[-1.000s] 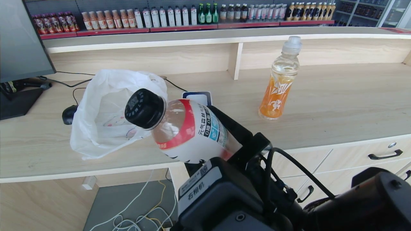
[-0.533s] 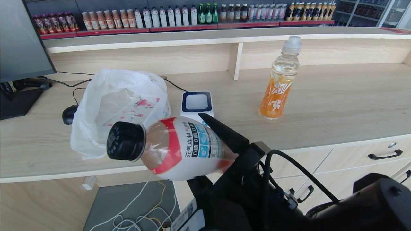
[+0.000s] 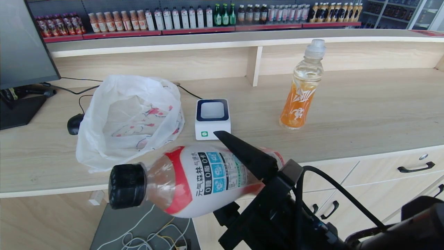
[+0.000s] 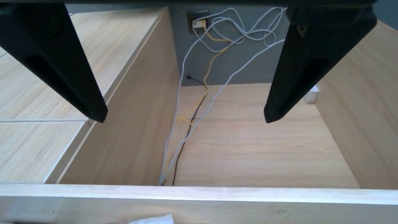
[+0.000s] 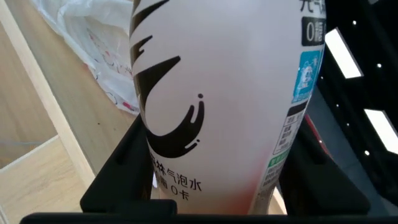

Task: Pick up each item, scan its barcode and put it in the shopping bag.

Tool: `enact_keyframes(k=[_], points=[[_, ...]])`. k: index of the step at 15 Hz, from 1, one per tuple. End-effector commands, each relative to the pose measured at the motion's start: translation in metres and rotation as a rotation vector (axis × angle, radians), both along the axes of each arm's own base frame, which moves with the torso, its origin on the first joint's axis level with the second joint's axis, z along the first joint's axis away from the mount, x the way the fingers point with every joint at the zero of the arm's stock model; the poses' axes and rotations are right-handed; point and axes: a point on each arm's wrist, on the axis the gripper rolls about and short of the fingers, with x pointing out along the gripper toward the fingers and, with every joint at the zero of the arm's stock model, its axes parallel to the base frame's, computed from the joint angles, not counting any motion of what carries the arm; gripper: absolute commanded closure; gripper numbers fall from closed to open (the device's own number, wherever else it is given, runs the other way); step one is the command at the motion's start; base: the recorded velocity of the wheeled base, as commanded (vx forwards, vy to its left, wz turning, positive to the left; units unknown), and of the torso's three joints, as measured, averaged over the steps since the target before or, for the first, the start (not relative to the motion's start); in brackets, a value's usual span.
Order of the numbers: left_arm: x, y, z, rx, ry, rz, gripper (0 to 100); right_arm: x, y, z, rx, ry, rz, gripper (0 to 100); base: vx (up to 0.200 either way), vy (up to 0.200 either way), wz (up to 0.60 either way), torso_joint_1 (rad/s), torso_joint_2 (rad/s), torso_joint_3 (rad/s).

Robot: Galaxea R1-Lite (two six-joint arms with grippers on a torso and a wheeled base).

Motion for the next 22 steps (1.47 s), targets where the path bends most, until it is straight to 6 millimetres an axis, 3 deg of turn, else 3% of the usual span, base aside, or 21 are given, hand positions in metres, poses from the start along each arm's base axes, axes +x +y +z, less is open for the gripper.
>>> enact_keyframes(k=[1,6,22], points=[[0.000,0.000,0.000,0.000,0.000,-0.001,0,-0.002,-0.003,0.001,-0.003,-0.006,0.002,100,0.000,0.000,0.00,0.000,0.00,0.000],[0.000,0.000,0.000,0.000,-0.001,-0.001,0,-0.003,0.004,-0.007,-0.093,-0.082,0.048,100,0.000,0.000,0.00,0.000,0.00,0.000],[0.000,0.000,0.000,0.000,-0.001,0.000,0,-0.004,-0.001,0.006,-0.179,-0.245,-0.033,100,0.000,0.000,0.00,0.000,0.00,0.000]])
